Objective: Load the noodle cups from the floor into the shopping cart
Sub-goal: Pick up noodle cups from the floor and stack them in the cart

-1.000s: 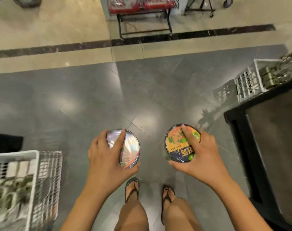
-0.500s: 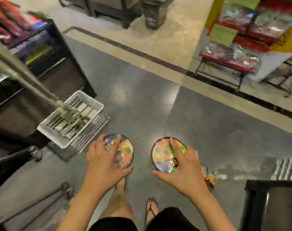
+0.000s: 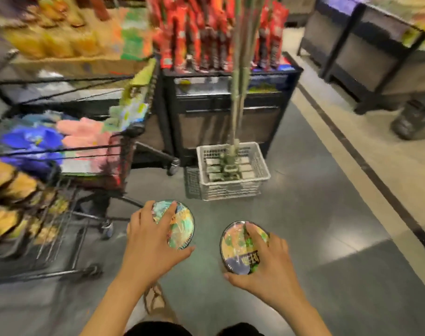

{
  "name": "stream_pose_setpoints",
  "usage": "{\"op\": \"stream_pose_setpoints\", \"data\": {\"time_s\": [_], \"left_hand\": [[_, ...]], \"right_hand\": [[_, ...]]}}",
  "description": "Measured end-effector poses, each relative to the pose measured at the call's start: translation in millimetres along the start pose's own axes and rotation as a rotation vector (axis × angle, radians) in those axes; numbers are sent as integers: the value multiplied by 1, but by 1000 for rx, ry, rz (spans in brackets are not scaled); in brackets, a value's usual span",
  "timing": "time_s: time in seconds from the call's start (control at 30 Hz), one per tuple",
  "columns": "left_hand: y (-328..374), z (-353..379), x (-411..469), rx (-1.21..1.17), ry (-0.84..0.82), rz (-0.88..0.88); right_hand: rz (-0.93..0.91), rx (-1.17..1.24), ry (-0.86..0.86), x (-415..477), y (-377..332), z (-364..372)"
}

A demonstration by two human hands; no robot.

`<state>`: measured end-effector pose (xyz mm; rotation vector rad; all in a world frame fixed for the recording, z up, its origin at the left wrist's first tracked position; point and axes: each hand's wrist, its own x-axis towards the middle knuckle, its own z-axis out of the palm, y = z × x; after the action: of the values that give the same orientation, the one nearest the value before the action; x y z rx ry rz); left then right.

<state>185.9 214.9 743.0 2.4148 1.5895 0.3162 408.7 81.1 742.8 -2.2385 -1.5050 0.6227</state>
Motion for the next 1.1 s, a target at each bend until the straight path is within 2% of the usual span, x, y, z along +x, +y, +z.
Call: {"op": "stream_pose_setpoints", "data": {"time_s": [0.57,0.67,0.87,1.1], "left_hand": [[-296,-115,6,-5,248,-545],[-333,-132,-7,-27,274,-678],[-387,-152,-20,-91,362,-881],[-459,-176,7,-143,461,-1102]], "right_hand": [[-424,-56,-278,151,-293,150],[-506,-33,-299,168,-339,174],[-623,-50,-455,206,-426,210],[-780,-38,-602,269,-533,260]]}}
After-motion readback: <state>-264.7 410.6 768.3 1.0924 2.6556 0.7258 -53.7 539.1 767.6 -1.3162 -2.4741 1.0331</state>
